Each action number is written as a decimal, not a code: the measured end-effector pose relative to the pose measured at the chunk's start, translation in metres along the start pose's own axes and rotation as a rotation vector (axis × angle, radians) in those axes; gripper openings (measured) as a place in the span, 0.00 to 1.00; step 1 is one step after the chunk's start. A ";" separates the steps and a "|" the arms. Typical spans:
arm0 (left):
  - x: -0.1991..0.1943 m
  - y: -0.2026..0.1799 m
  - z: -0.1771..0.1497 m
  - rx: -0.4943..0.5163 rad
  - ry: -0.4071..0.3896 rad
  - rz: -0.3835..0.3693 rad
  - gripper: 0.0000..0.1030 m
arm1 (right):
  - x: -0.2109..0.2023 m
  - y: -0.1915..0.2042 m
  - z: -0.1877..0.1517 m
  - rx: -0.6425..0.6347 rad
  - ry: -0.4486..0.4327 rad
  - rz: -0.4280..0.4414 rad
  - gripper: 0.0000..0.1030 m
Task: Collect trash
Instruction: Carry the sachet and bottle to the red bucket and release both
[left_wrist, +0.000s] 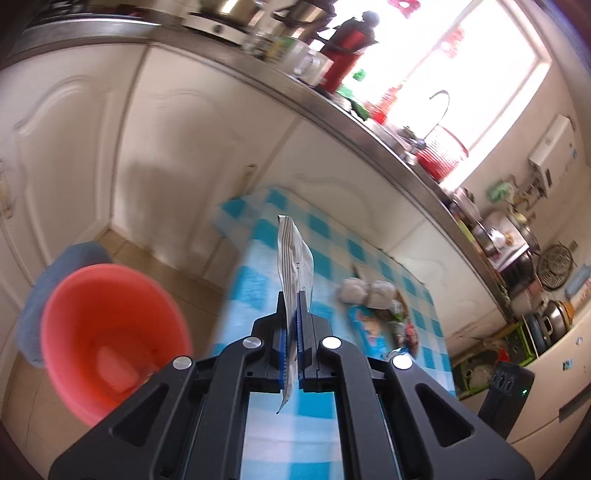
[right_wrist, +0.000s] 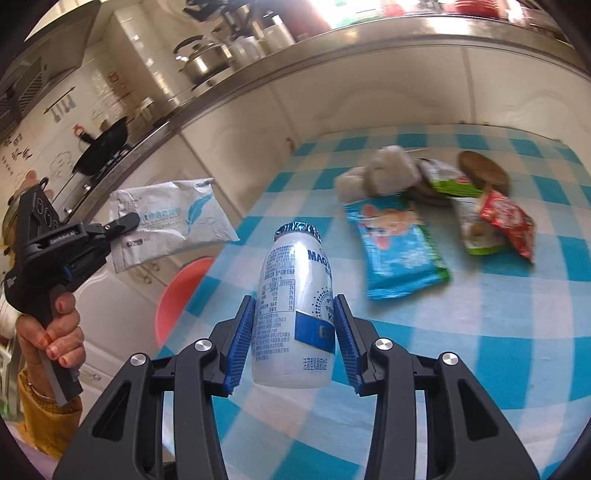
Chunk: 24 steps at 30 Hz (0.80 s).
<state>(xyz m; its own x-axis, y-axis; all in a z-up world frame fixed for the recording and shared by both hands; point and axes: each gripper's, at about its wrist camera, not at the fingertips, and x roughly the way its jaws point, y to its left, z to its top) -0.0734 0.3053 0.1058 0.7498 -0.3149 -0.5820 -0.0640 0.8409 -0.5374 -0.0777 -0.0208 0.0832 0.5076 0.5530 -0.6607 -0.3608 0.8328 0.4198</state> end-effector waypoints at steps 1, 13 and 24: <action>-0.004 0.007 -0.001 -0.008 -0.005 0.016 0.05 | 0.004 0.006 0.002 -0.014 0.008 0.012 0.43; -0.038 0.093 -0.019 -0.105 -0.010 0.199 0.05 | 0.067 0.107 0.019 -0.228 0.122 0.156 0.43; -0.020 0.132 -0.038 -0.112 0.049 0.316 0.05 | 0.135 0.154 0.018 -0.328 0.239 0.181 0.43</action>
<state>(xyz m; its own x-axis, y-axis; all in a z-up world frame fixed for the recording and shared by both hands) -0.1222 0.4059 0.0232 0.6491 -0.0697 -0.7575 -0.3619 0.8476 -0.3880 -0.0505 0.1830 0.0700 0.2320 0.6353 -0.7366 -0.6761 0.6497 0.3475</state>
